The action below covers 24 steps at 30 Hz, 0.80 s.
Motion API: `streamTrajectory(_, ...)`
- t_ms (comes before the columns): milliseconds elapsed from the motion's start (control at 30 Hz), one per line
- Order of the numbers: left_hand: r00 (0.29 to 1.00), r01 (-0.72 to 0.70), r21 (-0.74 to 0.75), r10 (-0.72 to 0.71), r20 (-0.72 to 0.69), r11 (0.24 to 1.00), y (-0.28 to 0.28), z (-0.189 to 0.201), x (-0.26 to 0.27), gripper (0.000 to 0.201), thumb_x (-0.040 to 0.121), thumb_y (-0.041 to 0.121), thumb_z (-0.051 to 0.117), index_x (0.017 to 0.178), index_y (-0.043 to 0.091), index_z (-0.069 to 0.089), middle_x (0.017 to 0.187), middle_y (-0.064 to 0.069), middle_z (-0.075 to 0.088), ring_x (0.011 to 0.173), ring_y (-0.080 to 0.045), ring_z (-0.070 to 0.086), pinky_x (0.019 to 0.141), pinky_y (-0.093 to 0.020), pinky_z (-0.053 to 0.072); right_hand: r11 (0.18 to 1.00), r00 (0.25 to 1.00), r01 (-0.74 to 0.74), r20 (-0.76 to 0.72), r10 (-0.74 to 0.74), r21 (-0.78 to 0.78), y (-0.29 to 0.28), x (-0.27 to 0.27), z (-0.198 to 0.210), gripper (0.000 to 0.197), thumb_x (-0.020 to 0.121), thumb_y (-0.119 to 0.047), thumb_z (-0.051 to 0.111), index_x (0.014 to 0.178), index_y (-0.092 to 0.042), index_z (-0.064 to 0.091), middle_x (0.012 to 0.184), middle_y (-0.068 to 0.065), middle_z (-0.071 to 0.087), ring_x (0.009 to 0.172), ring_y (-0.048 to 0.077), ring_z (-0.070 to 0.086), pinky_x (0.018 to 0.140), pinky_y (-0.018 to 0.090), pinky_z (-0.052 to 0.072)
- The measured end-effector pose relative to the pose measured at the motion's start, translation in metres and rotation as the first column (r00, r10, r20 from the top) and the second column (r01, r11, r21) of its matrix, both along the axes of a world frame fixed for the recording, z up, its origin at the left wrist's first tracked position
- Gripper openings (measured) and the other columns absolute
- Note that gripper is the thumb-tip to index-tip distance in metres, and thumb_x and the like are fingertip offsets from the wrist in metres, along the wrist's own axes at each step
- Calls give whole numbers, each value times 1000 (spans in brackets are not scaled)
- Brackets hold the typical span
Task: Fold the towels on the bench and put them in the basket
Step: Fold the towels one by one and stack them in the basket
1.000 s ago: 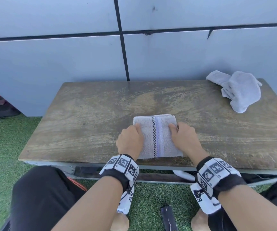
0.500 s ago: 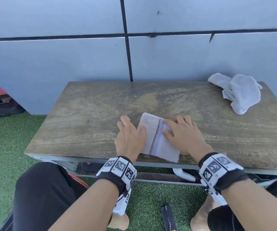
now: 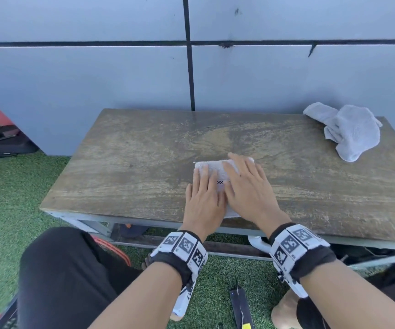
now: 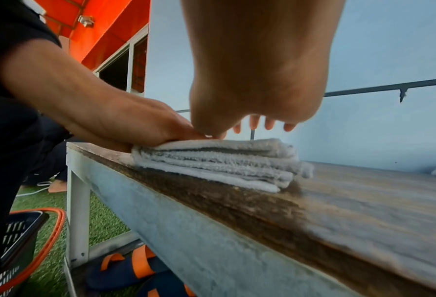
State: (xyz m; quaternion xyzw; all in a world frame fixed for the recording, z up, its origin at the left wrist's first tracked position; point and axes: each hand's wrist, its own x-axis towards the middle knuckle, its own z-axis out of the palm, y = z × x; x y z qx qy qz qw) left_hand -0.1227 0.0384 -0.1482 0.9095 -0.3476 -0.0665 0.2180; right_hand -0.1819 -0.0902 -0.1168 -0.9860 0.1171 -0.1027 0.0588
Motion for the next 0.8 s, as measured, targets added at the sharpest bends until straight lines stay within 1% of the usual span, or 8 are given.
streamTrajectory(33,1000,2,29,-2,-2,1000,0,-3,0,67,100,49,4,160,20,8,168,-1,-4,154,-21,-10,124,-49,10,998,997,-46,-56,49,44,0,2,-5,48,102,-28,35,149,-19,37,163,3,23,150,24,20,122,43,22)
streamTrajectory(67,1000,4,46,-3,-9,999,0,-4,1,65,101,47,4,160,21,3,168,1,-7,154,-20,-13,124,-49,8,993,991,-60,-110,71,98,-1,3,-10,50,106,-30,29,155,-21,27,166,0,14,154,20,10,124,41,13)
streamTrajectory(133,999,10,60,-8,-37,998,1,-3,5,59,106,43,11,160,24,-2,167,5,-11,153,-19,-16,124,-48,3,987,983,-27,-175,55,158,-6,3,-20,54,108,-38,18,160,-25,11,168,-6,2,154,12,-5,126,40,1)
streamTrajectory(167,999,13,66,-9,-51,998,2,-1,7,59,106,43,13,160,25,-3,167,7,-12,153,-19,-16,124,-48,1,987,982,-13,-186,43,158,-7,3,-23,55,107,-41,15,160,-27,6,168,-8,-2,154,10,-8,126,40,-1)
streamTrajectory(300,995,8,76,-1,-96,997,2,-1,12,62,106,45,14,160,22,-7,167,8,-14,154,-21,-12,125,-46,-4,983,975,23,-223,18,181,-14,5,-28,58,106,-47,11,160,-30,0,167,-12,-9,153,9,-14,125,44,-1)
streamTrajectory(400,995,-2,69,9,-101,998,1,-4,17,62,105,44,14,159,22,-8,166,9,-16,153,-18,-13,124,-44,-6,967,975,58,-220,-2,250,-18,6,-29,60,105,-49,12,160,-28,0,167,-13,-11,152,7,-15,125,45,3)
streamTrajectory(533,994,-9,54,14,-104,999,3,-3,20,61,105,43,15,159,25,-7,166,11,-15,153,-14,-12,124,-42,-6,960,977,61,-212,-2,272,-18,5,-28,61,105,-49,11,160,-26,0,167,-12,-11,152,7,-15,125,44,3)
streamTrajectory(800,993,-26,51,32,-112,998,6,-4,18,59,106,43,13,159,30,-9,165,15,-17,153,-13,-13,125,-43,-6,918,971,155,-227,-73,365,-24,-6,-28,60,106,-48,10,159,-28,-8,164,-15,-19,151,6,-19,124,36,-6)
